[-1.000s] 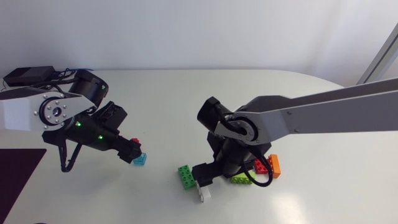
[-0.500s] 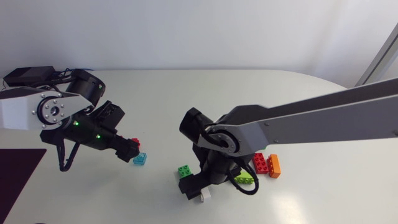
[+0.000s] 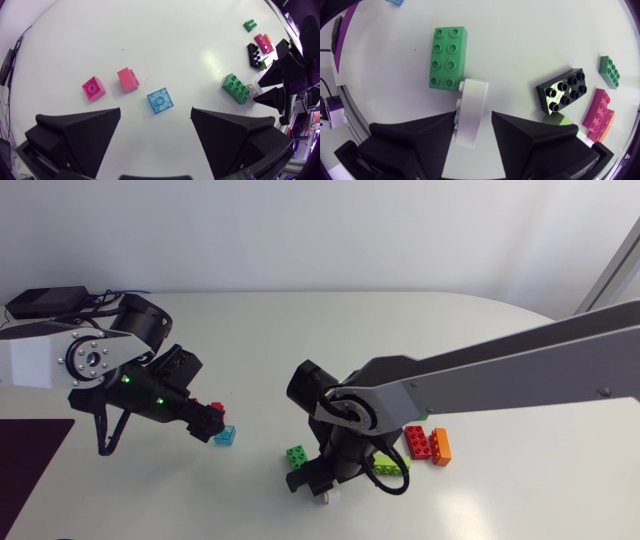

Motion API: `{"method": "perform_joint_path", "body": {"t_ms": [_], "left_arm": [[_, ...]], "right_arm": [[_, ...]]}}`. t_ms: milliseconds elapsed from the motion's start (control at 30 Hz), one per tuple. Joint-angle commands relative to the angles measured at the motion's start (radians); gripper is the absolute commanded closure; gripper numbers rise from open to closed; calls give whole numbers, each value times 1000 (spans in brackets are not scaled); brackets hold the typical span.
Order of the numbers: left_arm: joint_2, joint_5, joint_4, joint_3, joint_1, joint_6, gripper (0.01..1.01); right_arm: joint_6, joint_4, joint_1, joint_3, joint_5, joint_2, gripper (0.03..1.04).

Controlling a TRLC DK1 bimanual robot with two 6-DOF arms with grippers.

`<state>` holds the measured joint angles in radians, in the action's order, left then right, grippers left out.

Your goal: Sort duplo bricks by size, large to the right and small to the left

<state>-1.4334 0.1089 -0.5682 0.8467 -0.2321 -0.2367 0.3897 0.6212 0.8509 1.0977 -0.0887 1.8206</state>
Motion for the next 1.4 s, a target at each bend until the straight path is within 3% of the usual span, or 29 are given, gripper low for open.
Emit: {"method": "perform_joint_path", "body": {"t_ms": [0, 33, 300, 633, 1000, 1067, 1100, 1167, 1233, 1367], "left_arm": [[-13, 9, 2, -31, 10, -18, 54], [-13, 9, 2, -31, 10, -19, 54], [-9, 9, 2, -28, 7, -18, 54], [-4, 9, 2, -20, -3, -16, 54], [-16, 9, 2, -17, -19, -10, 54], [-16, 9, 2, -18, -23, -10, 54], [-16, 9, 2, -20, -29, -10, 54], [-24, 11, 2, -20, -50, -12, 54], [-36, 9, 2, -17, -78, -15, 54], [-44, 9, -6, -23, -150, -36, 49]], "right_arm": [[29, -5, -4, -13, 4, -40, 941], [26, -3, -9, -15, 3, -60, 1011], [23, 43, -95, -9, -13, -193, 1018], [-89, 78, -423, -47, -51, -297, 1018], [-160, -6, -658, -121, -117, -221, 1013], [-167, -17, -684, -139, -120, -215, 944], [-169, -25, -693, -148, -120, -213, 846], [-170, -25, -707, -160, -118, -202, 508], [-169, -15, -711, -164, -114, -188, 89], [-169, -9, -719, -157, -114, -199, 59]]}}
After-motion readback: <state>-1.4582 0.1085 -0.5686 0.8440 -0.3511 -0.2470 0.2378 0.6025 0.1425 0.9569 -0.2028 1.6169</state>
